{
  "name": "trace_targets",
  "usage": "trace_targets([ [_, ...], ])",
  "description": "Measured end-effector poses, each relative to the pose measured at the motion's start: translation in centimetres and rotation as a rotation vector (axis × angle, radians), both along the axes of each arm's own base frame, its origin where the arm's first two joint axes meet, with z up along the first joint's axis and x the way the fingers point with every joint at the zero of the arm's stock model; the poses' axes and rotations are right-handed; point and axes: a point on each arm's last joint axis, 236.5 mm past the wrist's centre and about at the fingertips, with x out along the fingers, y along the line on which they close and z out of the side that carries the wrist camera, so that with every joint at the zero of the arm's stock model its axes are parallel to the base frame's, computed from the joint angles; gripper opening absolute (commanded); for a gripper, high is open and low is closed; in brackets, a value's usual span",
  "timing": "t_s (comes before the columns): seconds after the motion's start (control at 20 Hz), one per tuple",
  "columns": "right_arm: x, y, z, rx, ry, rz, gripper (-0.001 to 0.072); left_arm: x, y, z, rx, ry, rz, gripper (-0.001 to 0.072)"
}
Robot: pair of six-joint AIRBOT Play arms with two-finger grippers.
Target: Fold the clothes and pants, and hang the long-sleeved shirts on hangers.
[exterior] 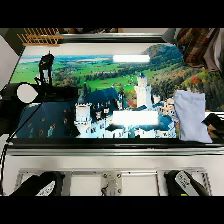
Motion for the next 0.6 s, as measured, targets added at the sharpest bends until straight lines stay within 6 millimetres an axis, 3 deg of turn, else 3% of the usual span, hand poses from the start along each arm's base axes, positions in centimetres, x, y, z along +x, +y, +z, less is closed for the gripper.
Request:
trace_targets([
  [0.05, 0.7, 0.4, 1.9, -0.031, -0.053, 0.028, 0.0599, -0.1, 0.0, 0.0, 0.001, 0.003, -0.001, 0.0008],
  [0.15, 3.1, 3.5, 6.2, -0.063, -0.205, 0.138, 0.0599, -0.1, 0.0, -0.1, 0.002, 0.005, -0.002, 0.0008],
  [0.3, 5.7, 11.5, 11.0, -0.037, -0.394, 0.375, 0.0573, -0.2, 0.1, -0.2, 0.005, 0.009, -0.003, 0.0008],
  [0.35, 6.1, 14.5, 12.0, -0.019, -0.435, 0.463, 0.0517, -0.2, 0.1, -0.2, 0.005, 0.009, -0.003, 0.0008],
  [0.4, 6.2, 17.1, 12.6, -0.001, -0.460, 0.542, 0.0357, -0.2, 0.1, -0.2, 0.006, 0.009, -0.003, 0.0008],
  [0.45, 6.2, 19.7, 13.0, 0.018, -0.481, 0.620, 0.0149, -0.2, 0.1, -0.2, 0.006, 0.009, -0.004, 0.0008],
  [0.5, 6.0, 22.1, 13.2, 0.036, -0.493, 0.700, 0.0018, -0.2, 0.1, -0.2, 0.006, 0.009, -0.004, 0.0008],
  [0.6, 5.5, 26.0, 13.3, 0.068, -0.503, 0.827, 0.0015, -0.2, 0.1, -0.2, 0.006, 0.010, -0.004, 0.0008],
])
